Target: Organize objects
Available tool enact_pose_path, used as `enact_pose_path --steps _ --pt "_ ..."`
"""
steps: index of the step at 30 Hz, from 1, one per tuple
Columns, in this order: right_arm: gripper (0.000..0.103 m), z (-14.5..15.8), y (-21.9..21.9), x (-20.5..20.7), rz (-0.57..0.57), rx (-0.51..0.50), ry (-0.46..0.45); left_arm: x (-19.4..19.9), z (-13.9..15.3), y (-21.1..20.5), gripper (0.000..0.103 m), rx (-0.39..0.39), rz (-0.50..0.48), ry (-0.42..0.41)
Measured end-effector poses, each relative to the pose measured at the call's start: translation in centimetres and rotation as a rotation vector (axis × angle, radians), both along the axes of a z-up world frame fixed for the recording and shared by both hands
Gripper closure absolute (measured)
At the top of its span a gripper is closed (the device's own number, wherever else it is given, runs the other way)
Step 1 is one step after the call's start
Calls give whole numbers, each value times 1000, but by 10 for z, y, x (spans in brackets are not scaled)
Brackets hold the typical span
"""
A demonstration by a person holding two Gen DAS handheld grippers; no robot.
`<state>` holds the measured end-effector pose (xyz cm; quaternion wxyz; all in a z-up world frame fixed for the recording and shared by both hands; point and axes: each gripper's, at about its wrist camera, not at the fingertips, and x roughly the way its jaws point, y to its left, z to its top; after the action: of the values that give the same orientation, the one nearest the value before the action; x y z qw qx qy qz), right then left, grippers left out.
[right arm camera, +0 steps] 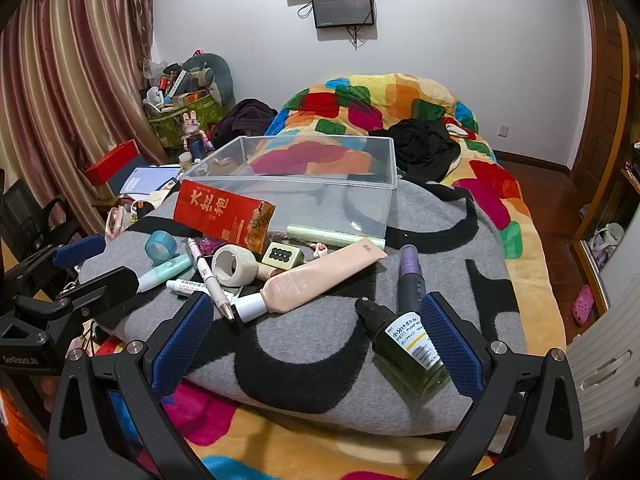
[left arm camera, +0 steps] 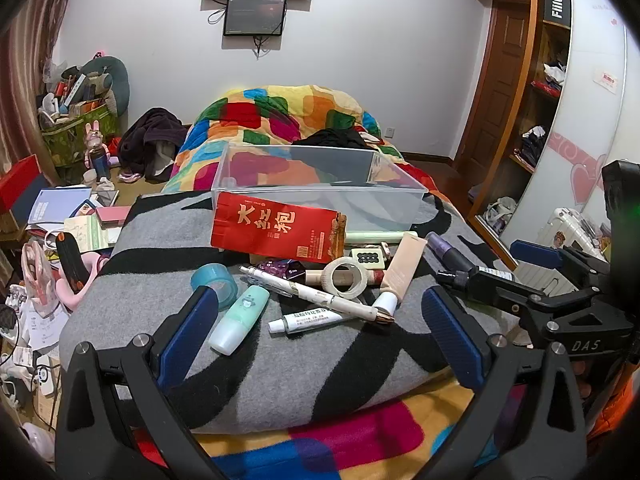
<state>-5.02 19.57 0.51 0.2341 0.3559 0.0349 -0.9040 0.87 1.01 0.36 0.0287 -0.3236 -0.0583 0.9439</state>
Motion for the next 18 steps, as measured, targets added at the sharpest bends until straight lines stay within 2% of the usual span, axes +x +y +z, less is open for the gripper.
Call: enact_pose_path --steps 18 --pt "0 -1 -2 2 4 1 -4 0 0 0 0 1 5 3"
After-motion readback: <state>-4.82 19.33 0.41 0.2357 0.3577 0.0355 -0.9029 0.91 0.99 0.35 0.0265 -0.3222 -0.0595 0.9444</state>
